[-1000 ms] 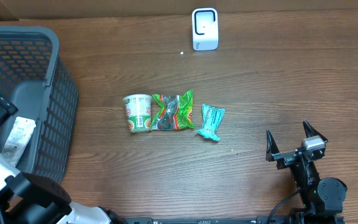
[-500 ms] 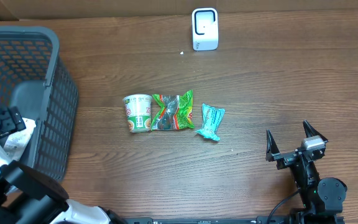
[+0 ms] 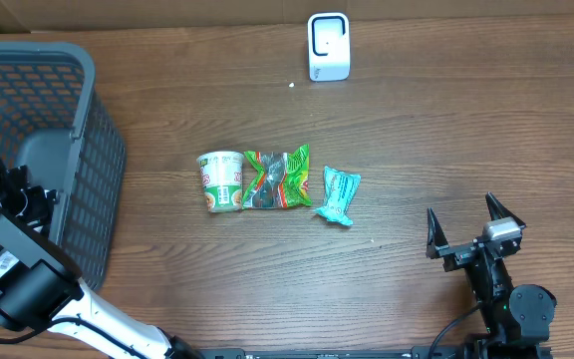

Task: Scan the item barcode
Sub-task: 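Reach the left gripper into the basket and grasp the Pantene tube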

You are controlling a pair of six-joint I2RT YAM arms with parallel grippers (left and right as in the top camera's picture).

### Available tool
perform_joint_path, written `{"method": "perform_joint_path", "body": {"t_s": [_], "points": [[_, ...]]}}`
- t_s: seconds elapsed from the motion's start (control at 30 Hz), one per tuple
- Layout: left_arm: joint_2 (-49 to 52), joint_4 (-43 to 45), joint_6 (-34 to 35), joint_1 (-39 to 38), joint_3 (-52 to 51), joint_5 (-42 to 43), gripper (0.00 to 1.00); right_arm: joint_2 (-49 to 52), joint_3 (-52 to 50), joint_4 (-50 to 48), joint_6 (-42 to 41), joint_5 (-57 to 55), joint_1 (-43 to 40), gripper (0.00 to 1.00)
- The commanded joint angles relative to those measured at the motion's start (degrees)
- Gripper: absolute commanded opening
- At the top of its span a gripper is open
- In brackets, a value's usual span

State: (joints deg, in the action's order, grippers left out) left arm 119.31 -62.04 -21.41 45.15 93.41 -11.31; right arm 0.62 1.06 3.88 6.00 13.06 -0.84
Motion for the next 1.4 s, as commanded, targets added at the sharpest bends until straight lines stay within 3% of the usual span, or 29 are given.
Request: {"method": "perform_joint_path", "body": {"t_s": [0.0, 0.6, 0.7, 0.8, 0.83, 0.9, 1.13, 1.37], "points": [[3.2, 1.0, -0.7, 0.2, -0.2, 0.1, 0.92, -0.5, -0.6, -0.4, -0.4, -0.6, 0.1, 1.0], [3.2, 6.7, 0.9, -2.1, -0.3, -7.0, 0.89, -0.5, -0.6, -0.4, -0.4, -0.6, 0.1, 1.0], [3.2, 7.2, 1.0, -2.1, -1.5, -6.8, 0.72, -0.5, -0.6, -0.4, -0.4, -0.6, 0.1, 1.0], [3.2, 7.3, 5.6, -2.1, -1.8, -6.8, 0.17, -0.5, -0.6, -0.4, -0.4, -0.6, 0.1, 1.0], [3.2, 7.3, 8.0, -2.1, -1.8, -6.8, 0.09, -0.5, -0.6, -0.4, -0.4, -0.6, 0.1, 1.0], [3.2, 7.2, 12.5, -2.2, -1.8, -6.2, 0.09, -0.5, -0.6, -0.4, -0.4, -0.6, 0.1, 1.0], [3.0, 2.9, 18.8, -2.5, -0.8, 1.5, 0.04, -0.5, -0.6, -0.4, -0.4, -0.6, 0.1, 1.0], [3.0, -7.1, 22.9, -2.6, 12.8, 14.7, 0.04, -0.5, -0.6, -0.4, -0.4, -0.6, 0.1, 1.0]]}}
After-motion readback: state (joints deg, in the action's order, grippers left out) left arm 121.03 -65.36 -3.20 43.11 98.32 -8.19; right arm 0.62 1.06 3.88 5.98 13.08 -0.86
